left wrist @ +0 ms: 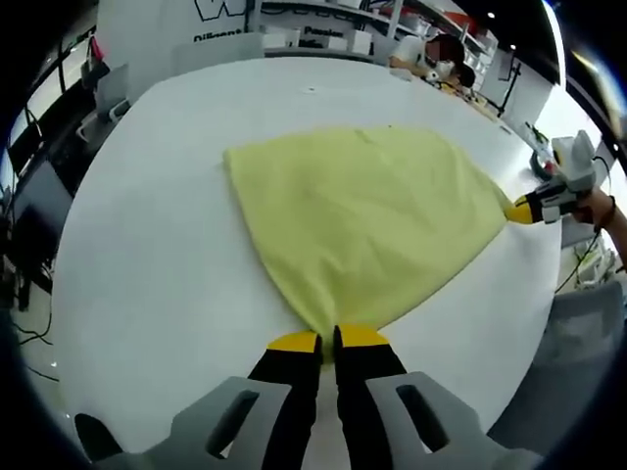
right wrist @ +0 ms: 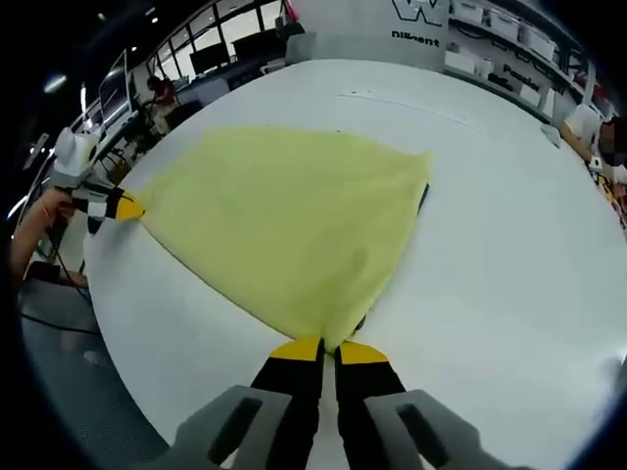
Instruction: Fold the garment on the visible template until the final outline fits inside the template.
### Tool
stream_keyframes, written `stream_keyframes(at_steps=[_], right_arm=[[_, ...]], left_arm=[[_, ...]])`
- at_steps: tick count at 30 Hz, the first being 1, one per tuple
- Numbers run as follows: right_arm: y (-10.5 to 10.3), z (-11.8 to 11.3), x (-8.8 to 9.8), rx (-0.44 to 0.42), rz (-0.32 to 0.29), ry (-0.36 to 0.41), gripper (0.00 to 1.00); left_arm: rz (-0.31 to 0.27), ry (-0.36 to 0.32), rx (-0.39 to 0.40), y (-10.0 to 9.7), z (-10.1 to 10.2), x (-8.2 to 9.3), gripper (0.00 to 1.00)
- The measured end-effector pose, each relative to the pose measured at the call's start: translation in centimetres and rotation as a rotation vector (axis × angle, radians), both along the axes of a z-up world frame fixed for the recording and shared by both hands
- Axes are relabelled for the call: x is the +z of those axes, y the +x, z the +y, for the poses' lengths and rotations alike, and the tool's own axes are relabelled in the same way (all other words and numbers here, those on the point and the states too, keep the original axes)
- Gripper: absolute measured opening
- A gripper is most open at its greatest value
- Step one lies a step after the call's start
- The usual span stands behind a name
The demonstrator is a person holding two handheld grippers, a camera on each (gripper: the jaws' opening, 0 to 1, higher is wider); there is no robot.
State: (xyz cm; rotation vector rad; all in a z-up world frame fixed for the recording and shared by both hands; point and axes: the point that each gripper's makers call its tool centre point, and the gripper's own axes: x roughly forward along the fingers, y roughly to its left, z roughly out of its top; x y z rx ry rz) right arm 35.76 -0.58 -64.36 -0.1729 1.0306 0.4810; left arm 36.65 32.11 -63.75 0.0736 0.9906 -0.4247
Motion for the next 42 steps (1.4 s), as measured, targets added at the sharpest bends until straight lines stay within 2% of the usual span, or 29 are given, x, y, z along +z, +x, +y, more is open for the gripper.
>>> stream_keyframes(at_steps=[3, 6, 7, 8, 9, 11, 13, 15, 16, 18, 20, 23, 27, 29, 31, 32, 34, 38, 42], right_arm=[[0.0, 0.0, 0.0, 0.001, -0.006, -0.017, 0.0], [0.0, 0.0, 0.0, 0.017, -0.014, -0.034, 0.0], [0.1, 0.0, 0.0, 0.021, -0.02, -0.038, 0.0], [0.3, 0.1, 0.2, 0.025, -0.04, -0.03, 0.03], [0.9, 0.5, 0.6, 0.0, -0.089, 0.006, 0.07], [0.3, 0.8, 0.6, -0.001, -0.054, 0.031, 0.16], [0.2, 1.0, 0.8, 0.013, -0.071, 0.028, 0.21], [0.2, 1.2, 1.3, 0.017, -0.091, 0.038, 0.3], [0.9, 1.8, 2.0, 0.012, -0.146, 0.079, 0.36], [0.9, 2.2, 2.9, -0.006, -0.165, 0.117, 0.54], [0.8, 2.3, 3.6, -0.011, -0.178, 0.119, 0.64], [0.5, 2.6, 5.1, -0.008, -0.21, 0.124, 0.67], [0.1, 3.4, 7.1, -0.006, -0.265, 0.156, 0.8], [-0.4, 3.6, 7.9, -0.006, -0.28, 0.16, 0.83], [-0.9, 3.7, 8.5, 0.007, -0.303, 0.154, 0.83], [-1.0, 3.7, 8.8, 0.008, -0.312, 0.151, 0.84], [-1.7, 4.0, 9.1, 0.011, -0.313, 0.155, 0.89], [-2.6, 4.3, 9.7, -0.005, -0.327, 0.175, 1.0], [-3.6, 4.3, 9.5, 0.0, -0.3, 0.173, 0.99]], left_arm=[[0.017, -0.009, 0.005, -0.3, -0.3, -0.1, 0.07], [0.007, -0.008, 0.005, -0.1, -0.2, -0.1, 0.07], [-0.009, -0.001, -0.014, 0.0, -0.3, -0.1, 0.08], [-0.042, 0.031, -0.072, 0.2, -0.3, 0.0, 0.08], [-0.054, 0.051, -0.076, 0.1, -0.3, 0.1, 0.1], [-0.062, 0.058, -0.06, 0.3, -0.1, 0.1, 0.15], [-0.066, 0.057, -0.045, 0.4, 0.2, 0.1, 0.27], [-0.08, 0.052, -0.039, 0.5, 0.2, 0.1, 0.35], [-0.096, 0.04, -0.022, 0.7, 0.2, 0.4, 0.38], [-0.111, 0.022, -0.015, 0.3, -0.1, 0.9, 0.44], [-0.125, 0.003, 0.0, 0.0, -0.4, 1.5, 0.5], [-0.159, -0.009, 0.013, -0.5, -0.8, 2.4, 0.6], [-0.19, 0.002, 0.019, -1.6, -1.3, 3.7, 0.71], [-0.2, -0.013, 0.03, -2.1, -1.6, 4.5, 0.69], [-0.212, -0.031, 0.036, -2.6, -2.0, 5.2, 0.61], [-0.213, -0.031, 0.034, -2.9, -2.2, 5.5, 0.62], [-0.213, -0.029, 0.04, -3.3, -2.2, 5.7, 0.72], [-0.237, -0.044, 0.067, -4.0, -1.8, 6.6, 0.81], [-0.258, -0.058, 0.067, -4.6, -1.7, 7.2, 0.97]])
